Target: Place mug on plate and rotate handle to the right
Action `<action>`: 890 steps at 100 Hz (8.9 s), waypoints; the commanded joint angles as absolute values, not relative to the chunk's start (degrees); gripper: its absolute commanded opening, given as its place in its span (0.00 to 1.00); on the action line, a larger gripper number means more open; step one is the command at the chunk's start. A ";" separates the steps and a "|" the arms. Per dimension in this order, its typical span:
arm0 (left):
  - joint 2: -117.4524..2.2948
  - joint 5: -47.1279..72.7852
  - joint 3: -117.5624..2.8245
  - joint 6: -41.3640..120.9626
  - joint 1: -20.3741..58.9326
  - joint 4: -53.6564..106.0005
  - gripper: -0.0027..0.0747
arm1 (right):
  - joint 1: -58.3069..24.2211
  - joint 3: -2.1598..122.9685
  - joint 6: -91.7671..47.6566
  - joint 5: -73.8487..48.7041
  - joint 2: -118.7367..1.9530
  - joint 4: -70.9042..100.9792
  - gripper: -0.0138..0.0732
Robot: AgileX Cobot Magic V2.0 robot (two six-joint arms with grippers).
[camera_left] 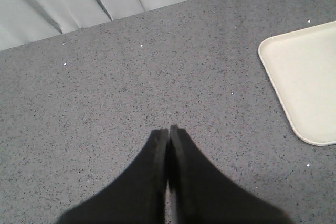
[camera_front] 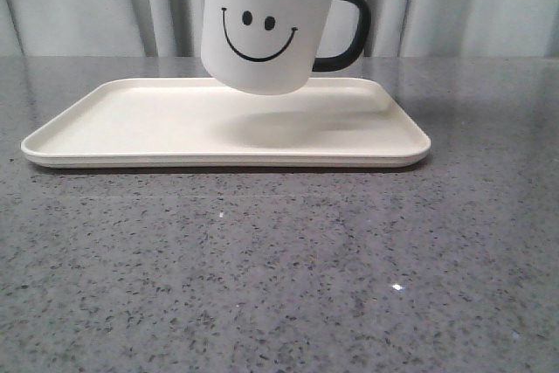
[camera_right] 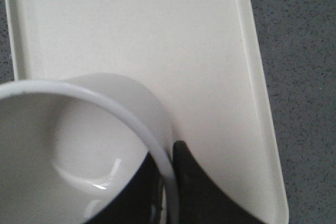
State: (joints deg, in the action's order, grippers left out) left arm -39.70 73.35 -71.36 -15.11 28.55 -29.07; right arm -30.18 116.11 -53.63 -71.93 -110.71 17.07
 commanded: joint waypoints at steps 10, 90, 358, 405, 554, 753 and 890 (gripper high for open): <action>-39.93 72.11 -72.45 -15.82 28.93 -30.34 0.01 | -30.39 118.35 -55.29 -72.00 -109.14 18.09 0.03; -39.93 72.11 -72.45 -15.82 28.93 -28.93 0.01 | -32.45 118.35 -57.11 -71.85 -110.56 18.48 0.03; -39.93 72.11 -72.45 -15.82 28.93 -28.83 0.01 | -32.45 121.55 -56.87 -71.68 -113.54 19.76 0.27; -39.93 72.11 -72.45 -15.82 28.93 -28.83 0.01 | -32.45 121.71 -56.65 -70.84 -112.66 19.76 0.27; -39.93 71.44 -72.45 -15.85 28.93 -28.83 0.01 | 3.73 90.03 -30.53 -37.72 -52.45 23.82 0.03; -14.48 3.59 -27.38 -16.47 10.59 -15.52 0.01 | 3.73 46.67 -28.32 -26.45 -22.57 23.41 0.03; 1.90 1.57 0.57 -16.38 0.46 -9.61 0.01 | 3.73 46.67 -28.32 -26.45 -22.57 23.41 0.03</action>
